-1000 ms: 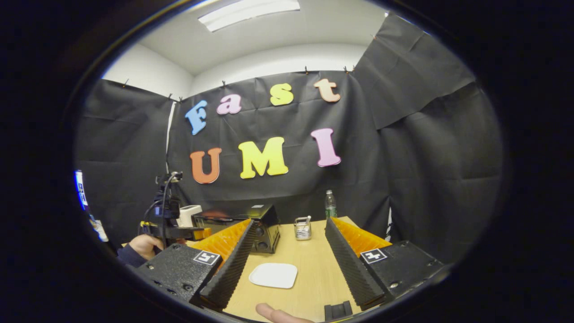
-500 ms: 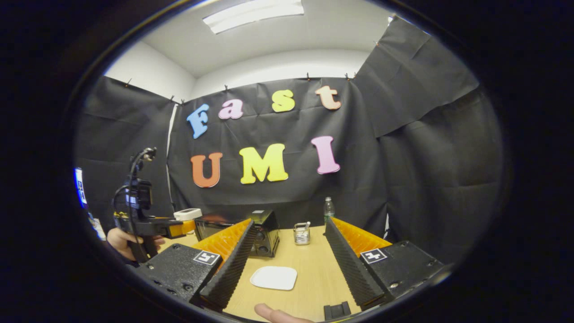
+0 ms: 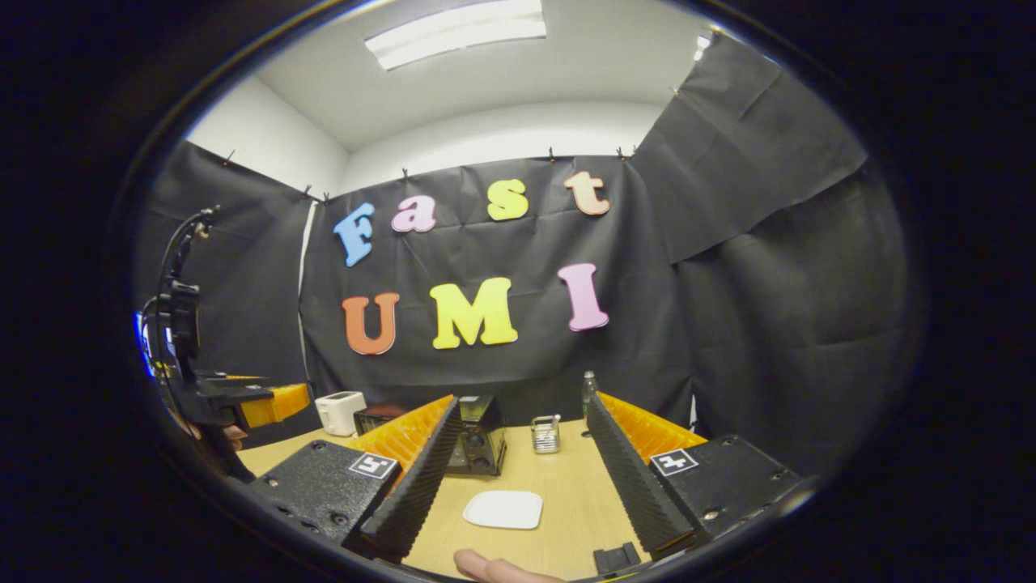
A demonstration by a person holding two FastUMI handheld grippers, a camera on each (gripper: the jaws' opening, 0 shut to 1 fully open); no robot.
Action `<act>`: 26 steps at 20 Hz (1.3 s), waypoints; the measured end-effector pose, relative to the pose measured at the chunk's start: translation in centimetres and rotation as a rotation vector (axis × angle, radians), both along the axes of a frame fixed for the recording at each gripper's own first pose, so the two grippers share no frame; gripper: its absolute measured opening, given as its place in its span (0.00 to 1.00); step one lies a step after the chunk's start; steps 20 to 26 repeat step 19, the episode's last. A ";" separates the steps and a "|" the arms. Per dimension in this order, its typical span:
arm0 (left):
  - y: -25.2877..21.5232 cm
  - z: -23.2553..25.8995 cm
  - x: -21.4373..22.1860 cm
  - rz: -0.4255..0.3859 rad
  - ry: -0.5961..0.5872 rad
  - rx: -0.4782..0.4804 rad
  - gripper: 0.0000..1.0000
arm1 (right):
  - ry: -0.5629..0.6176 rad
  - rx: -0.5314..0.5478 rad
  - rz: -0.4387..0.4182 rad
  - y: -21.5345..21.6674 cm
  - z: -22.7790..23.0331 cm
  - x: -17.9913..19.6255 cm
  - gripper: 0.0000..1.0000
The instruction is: Open the electric oven with the left hand, put the food in, and close the electric oven.
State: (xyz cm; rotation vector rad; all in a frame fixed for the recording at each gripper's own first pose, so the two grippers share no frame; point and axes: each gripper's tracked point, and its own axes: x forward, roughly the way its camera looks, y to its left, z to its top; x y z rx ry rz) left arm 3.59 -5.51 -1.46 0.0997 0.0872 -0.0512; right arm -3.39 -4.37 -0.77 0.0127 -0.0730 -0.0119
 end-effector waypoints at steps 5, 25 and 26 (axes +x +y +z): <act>0.8 2.1 -3.2 -0.001 -0.066 -0.037 0.95 | 0.008 -0.028 0.014 1.3 0.2 -0.2 0.98; 0.5 2.9 -5.9 -0.013 -0.143 -0.026 0.94 | 0.030 -0.058 0.030 1.8 -0.9 -0.3 0.94; 0.5 2.9 -5.9 -0.013 -0.143 -0.026 0.94 | 0.030 -0.058 0.030 1.8 -0.9 -0.3 0.94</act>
